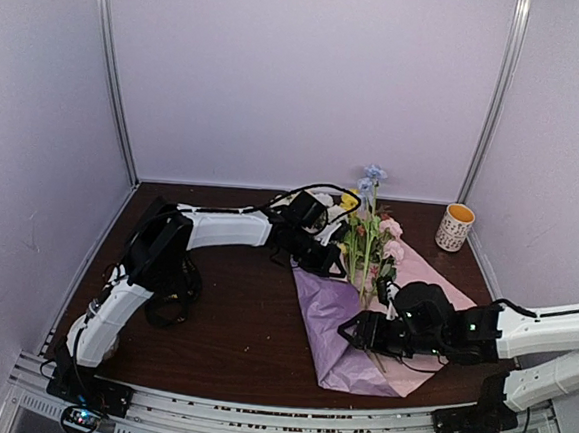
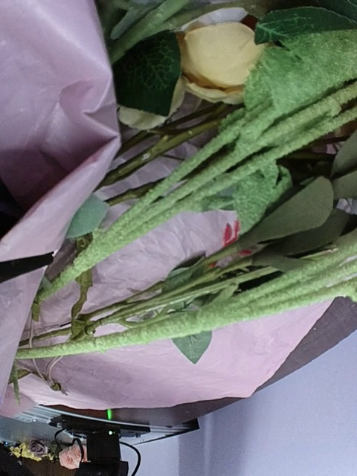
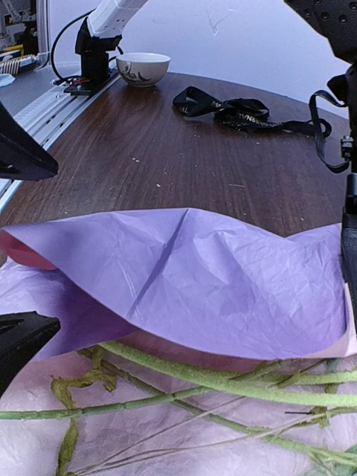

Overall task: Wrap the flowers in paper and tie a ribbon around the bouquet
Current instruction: Fold the left corner of the flattened wrapping paper at the center of the board.

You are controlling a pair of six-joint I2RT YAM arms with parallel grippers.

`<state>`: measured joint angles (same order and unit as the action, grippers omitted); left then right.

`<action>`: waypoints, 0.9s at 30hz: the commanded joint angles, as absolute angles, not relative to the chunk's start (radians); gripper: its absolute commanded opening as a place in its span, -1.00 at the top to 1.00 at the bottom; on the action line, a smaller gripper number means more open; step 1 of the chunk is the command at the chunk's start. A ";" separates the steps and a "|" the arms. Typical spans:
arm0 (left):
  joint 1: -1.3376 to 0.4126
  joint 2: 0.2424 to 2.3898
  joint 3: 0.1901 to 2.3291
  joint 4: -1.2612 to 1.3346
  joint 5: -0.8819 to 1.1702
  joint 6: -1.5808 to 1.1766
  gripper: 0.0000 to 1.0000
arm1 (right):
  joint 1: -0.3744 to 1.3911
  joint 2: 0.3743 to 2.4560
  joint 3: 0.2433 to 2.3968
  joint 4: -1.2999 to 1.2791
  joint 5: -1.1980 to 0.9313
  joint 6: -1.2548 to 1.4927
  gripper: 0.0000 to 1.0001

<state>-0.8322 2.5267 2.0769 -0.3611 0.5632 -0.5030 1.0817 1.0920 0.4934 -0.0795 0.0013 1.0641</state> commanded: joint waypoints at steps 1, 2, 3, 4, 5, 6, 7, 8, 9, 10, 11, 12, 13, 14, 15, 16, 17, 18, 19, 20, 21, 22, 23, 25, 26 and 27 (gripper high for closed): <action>-0.834 2.543 2.112 -0.364 0.547 -0.481 1.00 | 1.079 1.163 0.559 -0.099 -0.036 1.048 -0.16; -0.833 2.543 2.112 -0.363 0.545 -0.481 1.00 | 1.078 1.171 0.566 -0.088 -0.047 1.043 -0.02; -0.833 2.543 2.112 -0.363 0.543 -0.480 1.00 | 1.078 1.179 0.572 -0.083 -0.058 1.038 0.13; -0.833 2.543 2.112 -0.365 0.540 -0.478 1.00 | 1.078 1.185 0.579 -0.087 -0.063 1.035 0.29; -0.833 2.544 2.113 -0.368 0.538 -0.477 1.00 | 1.078 1.189 0.583 -0.103 -0.058 1.034 0.41; -0.832 2.543 2.115 -0.373 0.535 -0.475 1.00 | 1.077 1.192 0.585 -0.123 -0.050 1.038 0.54; -0.832 2.541 2.117 -0.377 0.532 -0.470 1.00 | 1.073 1.194 0.580 -0.141 -0.047 1.044 0.64; -0.831 2.538 2.118 -0.381 0.527 -0.465 1.00 | 1.064 1.195 0.571 -0.154 -0.053 1.054 0.73; -0.830 2.534 2.120 -0.384 0.521 -0.460 1.00 | 1.057 1.194 0.556 -0.159 -0.060 1.067 0.84; -0.829 2.530 2.122 -0.386 0.515 -0.454 1.00 | 1.052 1.189 0.534 -0.153 -0.066 1.079 0.94; -0.828 2.525 2.123 -0.388 0.510 -0.450 1.00 | 1.047 1.182 0.513 -0.143 -0.069 1.091 1.00; -0.827 2.513 2.123 -0.389 0.503 -0.445 1.00 | 1.043 1.173 0.490 -0.132 -0.072 1.109 1.00; -0.824 2.502 2.122 -0.390 0.497 -0.439 0.89 | 1.039 1.165 0.471 -0.122 -0.073 1.118 1.00; -0.821 2.489 2.122 -0.392 0.491 -0.432 0.77 | 1.037 1.157 0.455 -0.116 -0.072 1.127 1.00; -0.819 2.473 2.123 -0.394 0.484 -0.418 0.61 | 1.035 1.151 0.443 -0.114 -0.069 1.133 1.00; -0.818 2.455 2.125 -0.397 0.472 -0.402 0.43 | 1.032 1.148 0.433 -0.109 -0.064 1.136 1.00; -0.818 2.434 2.126 -0.399 0.463 -0.382 0.24 | 1.030 1.146 0.425 -0.107 -0.060 1.137 1.00; -0.819 2.408 2.126 -0.399 0.459 -0.359 0.11 | 1.027 1.146 0.419 -0.103 -0.058 1.137 1.00; -0.823 2.379 2.122 -0.400 0.459 -0.327 0.02 | 1.024 1.147 0.416 -0.100 -0.056 1.137 1.00; -0.828 2.337 2.110 -0.400 0.456 -0.283 -0.03 | 1.020 1.149 0.410 -0.097 -0.055 1.137 1.00; -0.845 2.286 2.080 -0.400 0.433 -0.219 -0.06 | 1.016 1.151 0.402 -0.092 -0.055 1.137 1.00; -0.865 2.228 2.035 -0.398 0.407 -0.143 -0.09 | 1.010 1.152 0.393 -0.077 -0.057 1.137 1.00; -0.887 2.162 1.973 -0.382 0.384 -0.051 -0.11 | 1.005 1.152 0.383 -0.062 -0.064 1.138 1.00; -0.940 1.993 1.770 -0.325 0.375 0.126 -0.09 | 0.988 1.151 0.372 -0.038 -0.078 1.138 1.00; -0.970 1.926 1.671 -0.297 0.390 0.205 -0.07 | 0.985 1.148 0.369 -0.032 -0.083 1.134 1.00; -0.999 1.869 1.586 -0.278 0.411 0.287 -0.05 | 0.983 1.146 0.368 -0.033 -0.084 1.132 1.00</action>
